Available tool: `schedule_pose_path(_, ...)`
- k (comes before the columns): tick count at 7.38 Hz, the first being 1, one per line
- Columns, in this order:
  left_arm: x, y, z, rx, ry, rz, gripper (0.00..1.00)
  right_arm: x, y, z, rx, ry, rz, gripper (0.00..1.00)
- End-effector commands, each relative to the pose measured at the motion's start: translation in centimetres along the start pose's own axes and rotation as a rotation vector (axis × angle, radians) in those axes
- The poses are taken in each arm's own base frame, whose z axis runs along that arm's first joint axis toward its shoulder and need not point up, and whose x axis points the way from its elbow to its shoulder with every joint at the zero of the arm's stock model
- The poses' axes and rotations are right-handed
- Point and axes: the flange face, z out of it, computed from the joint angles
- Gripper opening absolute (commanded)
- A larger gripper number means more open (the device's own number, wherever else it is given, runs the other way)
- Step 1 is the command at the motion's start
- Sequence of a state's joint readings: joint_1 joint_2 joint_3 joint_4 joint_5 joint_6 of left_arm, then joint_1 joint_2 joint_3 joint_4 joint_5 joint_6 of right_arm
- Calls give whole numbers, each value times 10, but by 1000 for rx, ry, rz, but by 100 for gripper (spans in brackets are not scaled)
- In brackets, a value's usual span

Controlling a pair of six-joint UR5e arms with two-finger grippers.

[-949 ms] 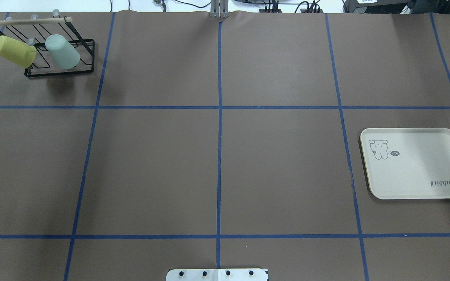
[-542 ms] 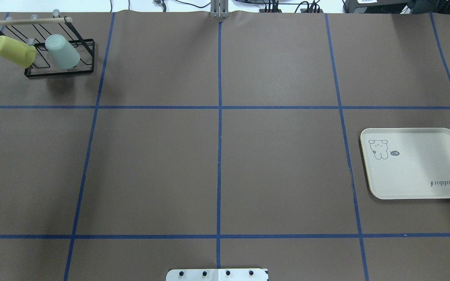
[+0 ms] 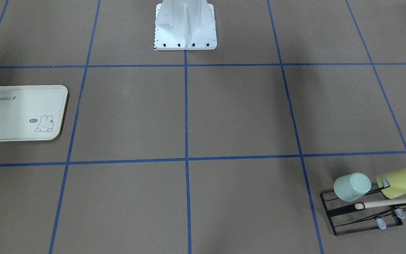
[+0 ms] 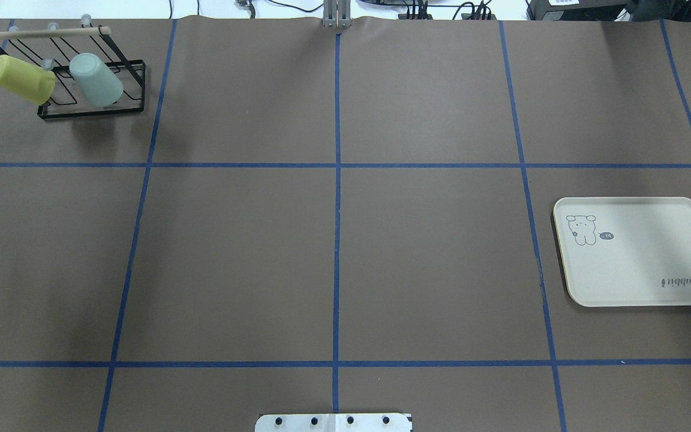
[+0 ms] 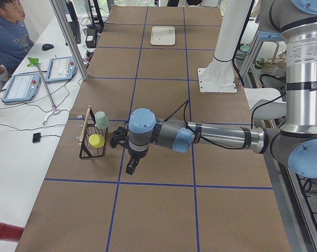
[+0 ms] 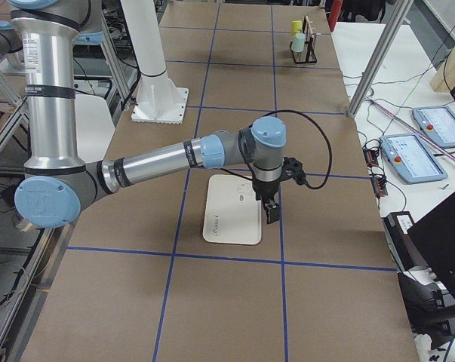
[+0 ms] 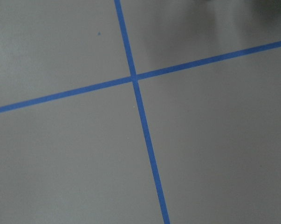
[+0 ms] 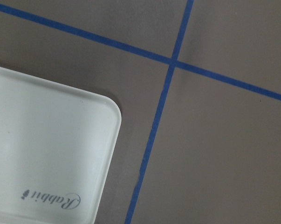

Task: Left arm grabs green cup and hands to right arm on tray

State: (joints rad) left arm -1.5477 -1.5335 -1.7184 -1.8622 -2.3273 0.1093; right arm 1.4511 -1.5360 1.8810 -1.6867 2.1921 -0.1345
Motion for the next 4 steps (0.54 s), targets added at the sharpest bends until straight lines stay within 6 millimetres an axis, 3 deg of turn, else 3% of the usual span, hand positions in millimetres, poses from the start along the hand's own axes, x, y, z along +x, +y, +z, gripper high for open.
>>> schedule_pose_path(1, -3, -76, -6, 98, -24, 89, 100, -12, -33, -23, 78, 12, -43, 100)
schedule_pose_path(3, -3, -117, -8, 125, -13, -37, 100, -6, -38, -15, 127, 11, -48, 100)
schedule_pose_path(4, 14, -138, -13, 160, -6, 4, 100, -4, -43, -12, 170, 13, -48, 100)
